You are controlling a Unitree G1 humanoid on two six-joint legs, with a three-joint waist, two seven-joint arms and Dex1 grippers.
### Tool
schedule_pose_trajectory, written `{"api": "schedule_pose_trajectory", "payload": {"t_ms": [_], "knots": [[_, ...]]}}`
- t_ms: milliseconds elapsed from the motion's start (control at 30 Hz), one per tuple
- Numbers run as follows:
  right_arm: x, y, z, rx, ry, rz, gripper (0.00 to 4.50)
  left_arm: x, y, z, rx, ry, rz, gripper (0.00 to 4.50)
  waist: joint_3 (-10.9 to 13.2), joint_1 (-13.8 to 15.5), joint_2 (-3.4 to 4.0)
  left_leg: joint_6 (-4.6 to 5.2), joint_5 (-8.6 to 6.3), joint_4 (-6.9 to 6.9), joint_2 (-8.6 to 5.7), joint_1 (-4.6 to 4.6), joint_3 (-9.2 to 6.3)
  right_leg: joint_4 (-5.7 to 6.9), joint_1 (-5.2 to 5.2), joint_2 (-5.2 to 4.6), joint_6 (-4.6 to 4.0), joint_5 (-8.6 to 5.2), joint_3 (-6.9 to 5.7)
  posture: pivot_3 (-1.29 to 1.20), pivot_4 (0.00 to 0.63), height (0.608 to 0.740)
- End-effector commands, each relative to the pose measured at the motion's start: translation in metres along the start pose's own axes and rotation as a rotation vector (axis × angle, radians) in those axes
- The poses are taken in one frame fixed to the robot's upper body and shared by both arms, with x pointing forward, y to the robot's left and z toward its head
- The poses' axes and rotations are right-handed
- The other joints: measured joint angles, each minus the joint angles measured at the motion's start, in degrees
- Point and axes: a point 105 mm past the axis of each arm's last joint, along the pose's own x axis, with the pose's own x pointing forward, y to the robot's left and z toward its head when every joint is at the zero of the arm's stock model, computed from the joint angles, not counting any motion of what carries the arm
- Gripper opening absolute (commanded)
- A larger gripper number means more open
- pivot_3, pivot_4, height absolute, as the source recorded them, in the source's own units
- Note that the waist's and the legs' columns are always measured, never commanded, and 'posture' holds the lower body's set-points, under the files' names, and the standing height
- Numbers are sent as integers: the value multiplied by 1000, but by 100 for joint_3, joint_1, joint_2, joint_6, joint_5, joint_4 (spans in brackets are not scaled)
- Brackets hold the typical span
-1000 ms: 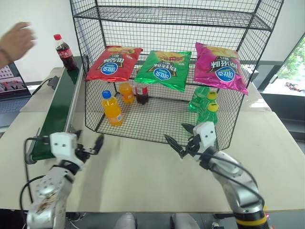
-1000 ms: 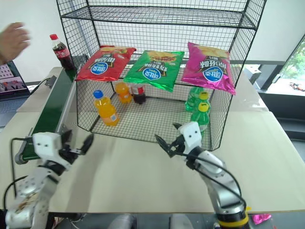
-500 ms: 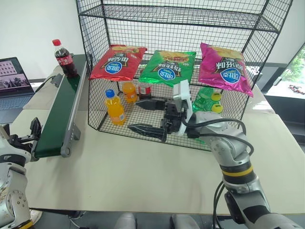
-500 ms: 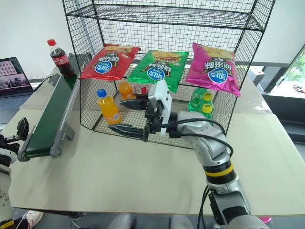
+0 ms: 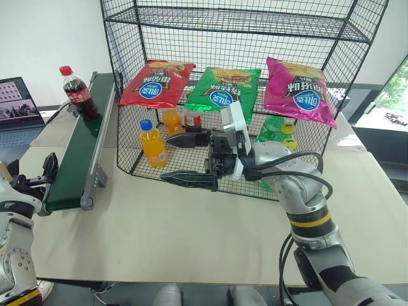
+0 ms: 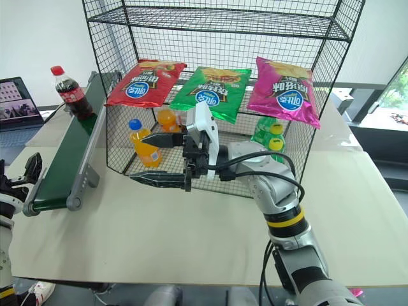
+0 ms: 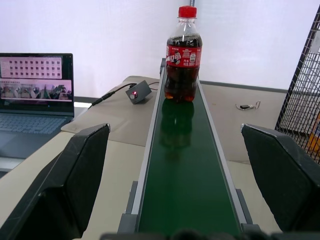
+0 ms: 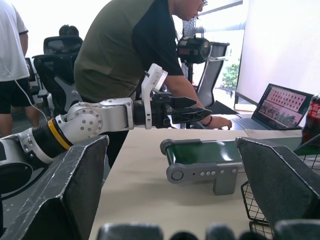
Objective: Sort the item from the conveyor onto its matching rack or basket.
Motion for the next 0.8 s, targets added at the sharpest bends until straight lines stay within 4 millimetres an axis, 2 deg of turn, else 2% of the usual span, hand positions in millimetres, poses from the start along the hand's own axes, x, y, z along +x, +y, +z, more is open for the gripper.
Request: {"api": "schedule_pose_trajectory", "payload": {"t_ms": [33, 800], "knots": [[2, 5, 13, -48, -46, 9, 4500, 5, -3, 14, 32, -40, -17, 4463, 0, 1, 0, 0, 0, 0, 0, 0, 0, 0, 0, 0, 0, 0, 0, 0, 150, 738], [2, 4, 19, -59, -55, 0, 4500, 12, 0, 3, 56, 32, 5, 4463, 1, -9, 2, 0, 0, -2, 0, -1, 0, 0, -2, 0, 0, 0, 0, 0, 150, 738]]}}
